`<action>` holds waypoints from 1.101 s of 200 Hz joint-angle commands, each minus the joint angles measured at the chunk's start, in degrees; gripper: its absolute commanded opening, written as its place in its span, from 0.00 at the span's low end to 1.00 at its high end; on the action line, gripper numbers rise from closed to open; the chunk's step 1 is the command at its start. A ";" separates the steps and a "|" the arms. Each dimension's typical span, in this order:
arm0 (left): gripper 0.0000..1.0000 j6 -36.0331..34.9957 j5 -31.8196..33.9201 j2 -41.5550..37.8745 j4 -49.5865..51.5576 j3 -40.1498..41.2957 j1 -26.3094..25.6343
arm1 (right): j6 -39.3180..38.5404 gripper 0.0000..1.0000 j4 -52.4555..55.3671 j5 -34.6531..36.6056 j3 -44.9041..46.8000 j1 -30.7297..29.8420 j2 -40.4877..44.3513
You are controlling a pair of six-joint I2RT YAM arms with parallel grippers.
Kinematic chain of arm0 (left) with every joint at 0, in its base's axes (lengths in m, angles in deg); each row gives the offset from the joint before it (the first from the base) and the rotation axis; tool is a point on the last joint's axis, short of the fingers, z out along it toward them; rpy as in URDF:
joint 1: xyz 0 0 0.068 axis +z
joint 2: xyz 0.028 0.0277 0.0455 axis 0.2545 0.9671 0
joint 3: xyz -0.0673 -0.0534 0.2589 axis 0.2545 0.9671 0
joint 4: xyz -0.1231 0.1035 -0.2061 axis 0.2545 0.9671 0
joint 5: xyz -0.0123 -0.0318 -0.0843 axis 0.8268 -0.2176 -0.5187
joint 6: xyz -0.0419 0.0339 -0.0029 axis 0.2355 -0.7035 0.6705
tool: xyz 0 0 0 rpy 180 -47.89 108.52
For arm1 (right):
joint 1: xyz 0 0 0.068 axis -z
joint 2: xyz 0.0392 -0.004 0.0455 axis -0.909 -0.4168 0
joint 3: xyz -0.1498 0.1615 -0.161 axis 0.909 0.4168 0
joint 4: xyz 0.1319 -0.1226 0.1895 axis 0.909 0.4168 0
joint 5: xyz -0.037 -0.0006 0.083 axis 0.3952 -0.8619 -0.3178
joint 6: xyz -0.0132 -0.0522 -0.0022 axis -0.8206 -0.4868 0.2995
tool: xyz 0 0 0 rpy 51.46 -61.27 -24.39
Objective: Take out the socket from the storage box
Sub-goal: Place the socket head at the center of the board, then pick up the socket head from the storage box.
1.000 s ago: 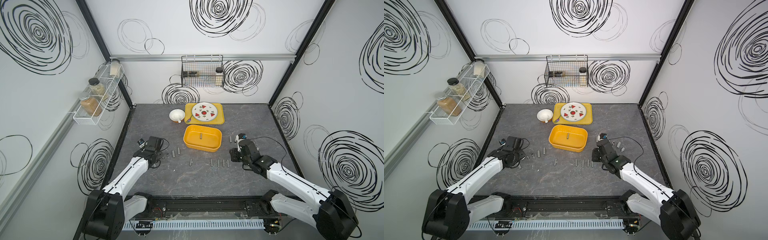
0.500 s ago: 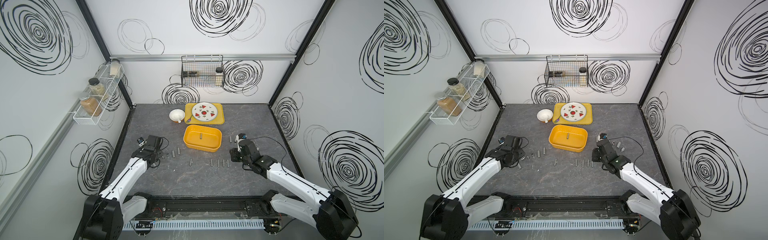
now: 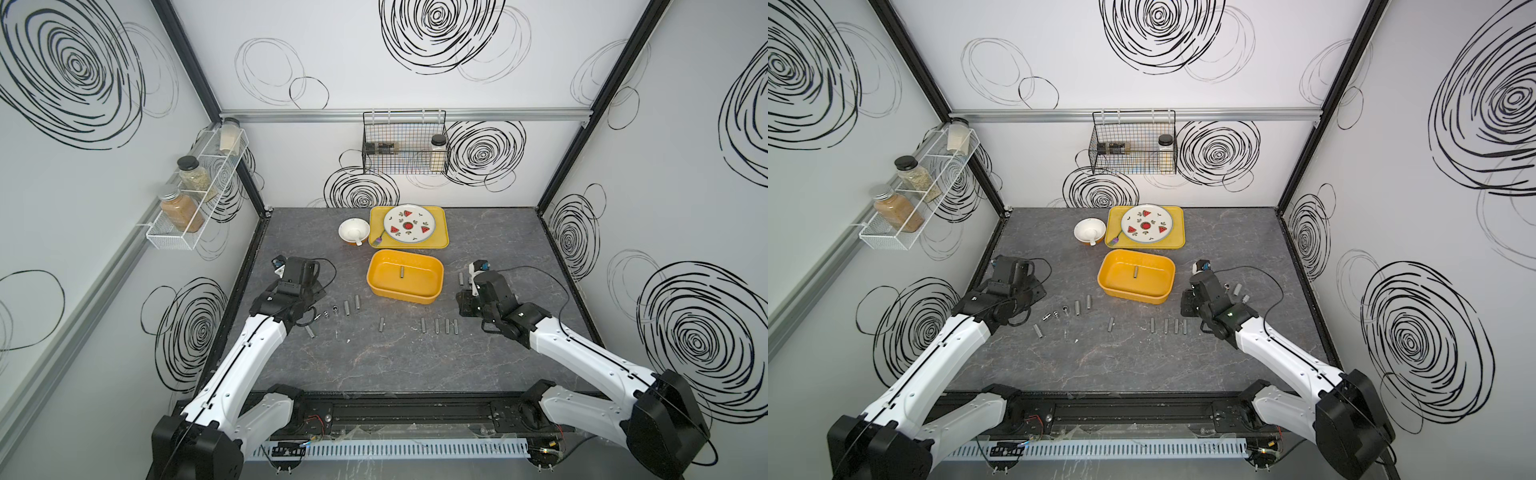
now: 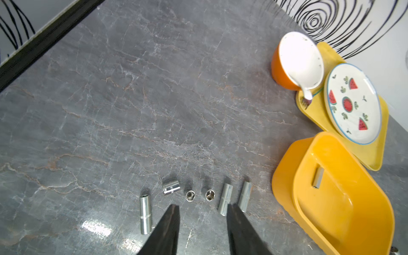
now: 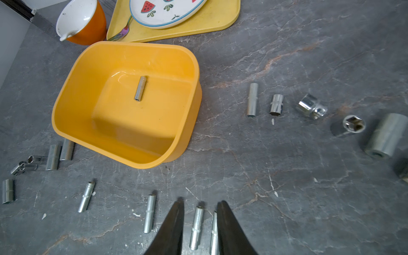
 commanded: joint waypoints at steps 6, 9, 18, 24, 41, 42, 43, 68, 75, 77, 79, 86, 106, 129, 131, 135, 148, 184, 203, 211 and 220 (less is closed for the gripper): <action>0.43 -5.05 -0.97 -1.36 0.19 -1.55 -0.16 | -1.23 0.30 0.65 -2.63 -5.03 0.29 -3.67; 0.43 -5.30 -1.00 -1.45 0.14 -1.49 -0.17 | -1.27 0.30 0.70 -2.88 -5.59 0.31 -4.20; 0.43 -6.07 -1.30 -1.48 0.03 -1.69 -0.06 | -1.44 0.30 0.91 -3.75 -7.38 0.23 -6.03; 0.43 -6.55 -1.65 -1.33 0.06 -1.89 -0.08 | -1.54 0.30 0.96 -4.34 -8.44 0.23 -7.19; 0.43 -8.52 -2.81 -0.72 -0.04 -2.52 -0.01 | -1.63 0.30 0.94 -5.55 -11.48 0.18 -10.97; 0.43 -8.67 -2.84 -0.70 -0.04 -2.53 0.00 | -1.63 0.30 0.93 -5.61 -11.55 0.16 -11.10; 0.43 -8.78 -2.90 -0.61 -0.04 -2.58 0.00 | -1.63 0.30 0.92 -5.72 -11.76 0.15 -11.39; 0.43 -11.40 -3.25 0.62 0.31 -3.33 0.28 | -1.97 0.29 1.38 -8.33 -17.12 -0.53 -18.61; 0.43 -11.77 -3.64 0.87 0.08 -3.19 0.47 | -2.18 0.29 1.98 -8.60 -19.57 -1.10 -21.34; 0.43 -11.90 -3.87 0.89 -0.05 -3.12 0.52 | -2.23 0.29 2.15 -8.64 -20.20 -1.25 -22.09; 0.43 -12.00 -4.19 0.96 -0.22 -3.08 0.59 | -2.24 0.29 2.33 -8.65 -20.82 -1.44 -22.89; 0.43 -12.36 -5.68 0.98 -0.95 -2.60 0.70 | -2.35 0.29 3.09 -8.64 -23.13 -1.93 -25.46; 0.43 -13.16 -10.12 1.34 -2.47 -1.35 0.79 | -1.87 0.30 4.64 -9.88 -29.96 -2.88 -33.05; 0.43 -13.27 -10.39 1.30 -2.24 -1.30 0.93 | -0.37 0.33 7.13 -7.96 -38.18 -3.86 -41.46; 0.43 -13.29 -10.42 1.22 -2.28 -1.26 0.96 | -0.21 0.33 7.37 -7.60 -38.89 -3.89 -42.21; 0.43 -13.27 -10.43 1.04 -2.32 -1.15 0.99 | 0.13 0.34 7.84 -7.27 -40.25 -3.90 -43.59; 0.43 -13.32 -10.72 0.35 -2.65 -0.89 1.23 | 0.88 0.35 9.02 -6.24 -44.60 -3.90 -47.85; 0.43 -13.82 -12.32 -0.55 -3.45 -0.43 2.14 | 1.62 0.36 12.27 -4.41 -55.63 -3.89 -57.75; 0.43 -14.00 -13.01 -0.25 -3.38 -0.47 2.52 | 1.60 0.36 14.68 -2.13 -60.28 -3.91 -61.82; 0.43 -14.03 -13.30 -0.16 -3.48 -0.51 2.73 | 1.62 0.36 15.20 -1.71 -61.60 -3.90 -63.14; 0.43 -14.26 -13.59 -0.16 -3.51 -0.46 2.86 | 1.72 0.35 15.82 -1.83 -63.09 -3.91 -64.58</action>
